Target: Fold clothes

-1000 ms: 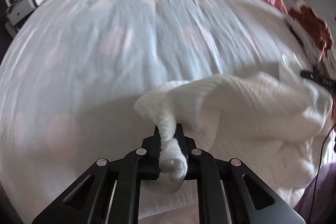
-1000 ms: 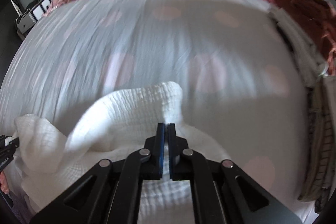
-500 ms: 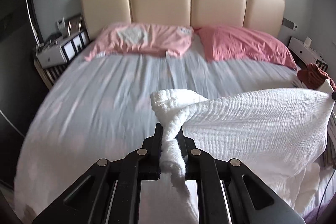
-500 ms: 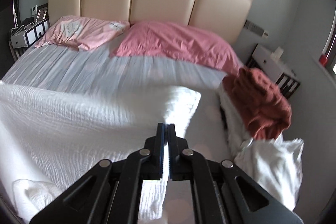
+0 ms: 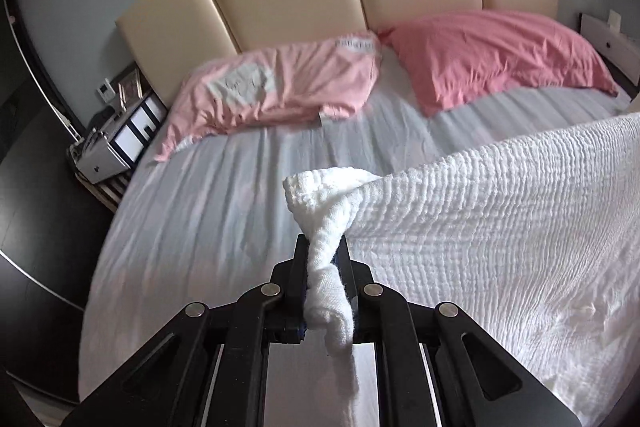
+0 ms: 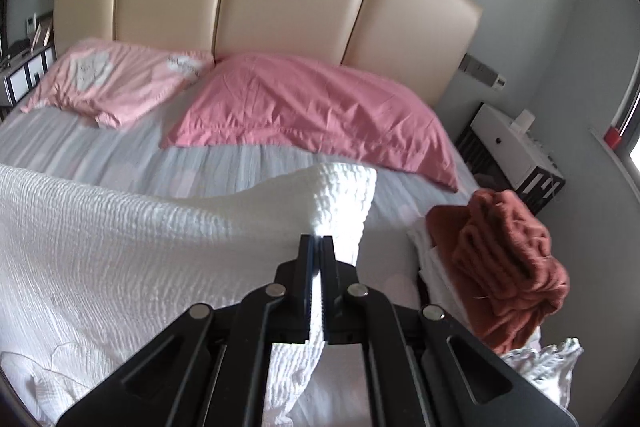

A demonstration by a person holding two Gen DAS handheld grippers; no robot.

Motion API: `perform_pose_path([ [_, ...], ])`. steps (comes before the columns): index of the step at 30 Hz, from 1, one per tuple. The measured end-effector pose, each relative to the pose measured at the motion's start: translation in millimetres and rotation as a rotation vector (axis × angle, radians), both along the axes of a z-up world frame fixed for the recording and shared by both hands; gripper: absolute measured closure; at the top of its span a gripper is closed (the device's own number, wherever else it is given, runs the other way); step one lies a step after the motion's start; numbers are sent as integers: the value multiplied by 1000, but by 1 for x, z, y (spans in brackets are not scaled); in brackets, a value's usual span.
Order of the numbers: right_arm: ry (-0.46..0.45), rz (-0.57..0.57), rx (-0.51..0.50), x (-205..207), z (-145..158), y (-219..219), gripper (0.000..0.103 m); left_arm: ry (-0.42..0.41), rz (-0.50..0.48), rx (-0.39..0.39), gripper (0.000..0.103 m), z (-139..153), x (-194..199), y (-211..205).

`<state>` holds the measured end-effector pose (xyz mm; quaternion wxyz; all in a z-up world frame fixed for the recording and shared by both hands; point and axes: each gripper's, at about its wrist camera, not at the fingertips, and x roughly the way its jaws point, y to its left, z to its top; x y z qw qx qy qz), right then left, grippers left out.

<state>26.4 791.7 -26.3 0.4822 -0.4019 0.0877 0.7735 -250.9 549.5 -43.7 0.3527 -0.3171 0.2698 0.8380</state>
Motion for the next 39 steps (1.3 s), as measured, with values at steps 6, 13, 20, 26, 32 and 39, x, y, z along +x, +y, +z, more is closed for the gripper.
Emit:
perform_pose_path([
  [6,10,14,-138,-17,-69,33,99,-46,27,-64,76,-50,-22,20],
  [13,17,9,-220,-18,-95,39,76,-98,59,-118,46,-96,-43,35],
  [20,28,-13,-316,15,-96,21,76,-189,58,-83,46,-91,-26,-8],
  [26,49,-2,-420,52,-109,-38,76,-266,-6,-89,46,-93,30,-60],
  [32,123,99,-474,79,-104,-131,76,-429,-87,-33,44,-97,102,-113],
  [39,233,240,-554,86,-116,-241,64,-578,-82,83,36,-118,163,-139],
])
